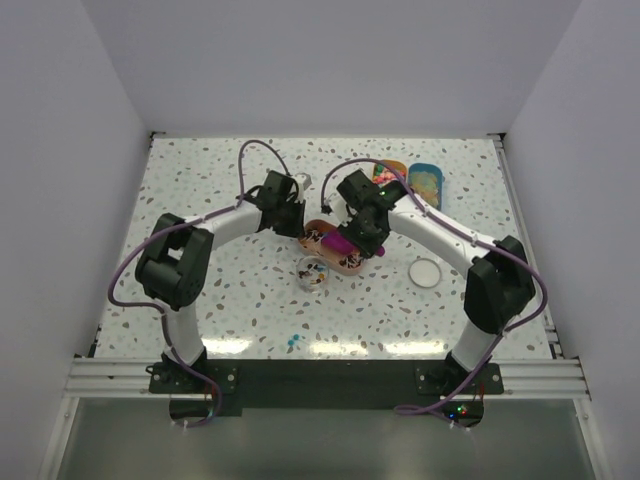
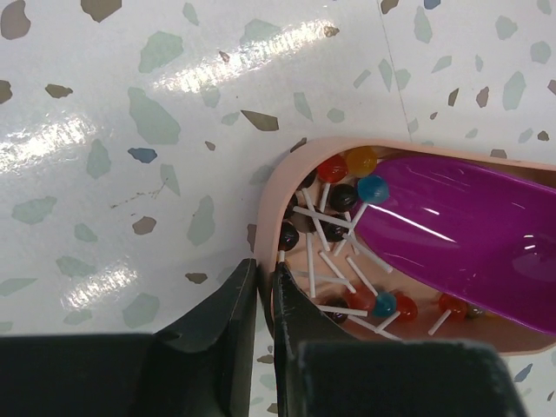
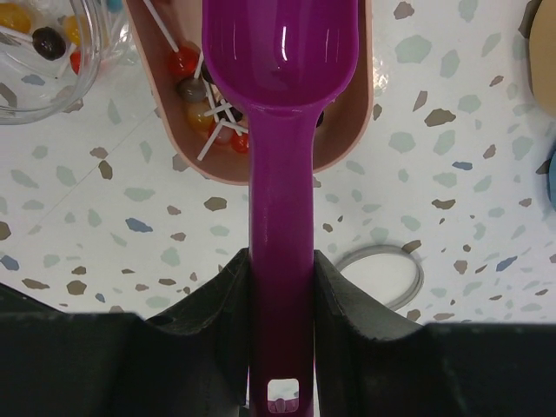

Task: Pack the candies
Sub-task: Scoop the fake candies from the storage box.

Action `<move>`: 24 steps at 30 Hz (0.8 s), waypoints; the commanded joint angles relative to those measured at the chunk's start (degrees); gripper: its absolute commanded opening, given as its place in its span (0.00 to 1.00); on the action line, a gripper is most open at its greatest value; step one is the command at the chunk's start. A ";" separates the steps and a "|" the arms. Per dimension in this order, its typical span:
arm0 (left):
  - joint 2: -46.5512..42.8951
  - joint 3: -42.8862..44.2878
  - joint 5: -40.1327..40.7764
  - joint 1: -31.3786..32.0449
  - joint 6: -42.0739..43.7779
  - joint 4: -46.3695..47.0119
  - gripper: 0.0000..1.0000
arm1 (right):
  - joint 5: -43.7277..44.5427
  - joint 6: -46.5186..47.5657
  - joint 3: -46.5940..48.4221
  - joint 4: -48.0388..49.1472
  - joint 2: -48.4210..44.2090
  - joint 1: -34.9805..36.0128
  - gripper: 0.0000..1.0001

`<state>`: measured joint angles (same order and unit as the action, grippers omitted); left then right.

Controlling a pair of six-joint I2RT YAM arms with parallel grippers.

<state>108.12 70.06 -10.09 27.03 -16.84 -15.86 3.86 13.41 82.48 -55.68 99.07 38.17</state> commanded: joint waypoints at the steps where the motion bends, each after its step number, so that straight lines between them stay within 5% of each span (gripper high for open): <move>1: -0.27 1.83 1.64 0.40 0.76 -0.49 0.10 | 0.98 0.83 3.57 -0.74 -0.98 0.41 0.00; 11: -2.65 2.18 7.80 0.40 1.19 -1.28 0.14 | 3.70 0.39 1.11 -5.66 -7.92 0.41 0.00; 24: -4.40 1.74 9.91 1.89 2.34 -1.10 0.18 | 5.89 1.88 2.60 -10.23 -4.15 1.90 0.00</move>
<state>106.65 70.30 -1.48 28.23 -15.68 -17.50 7.27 14.59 83.44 -63.46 94.06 38.76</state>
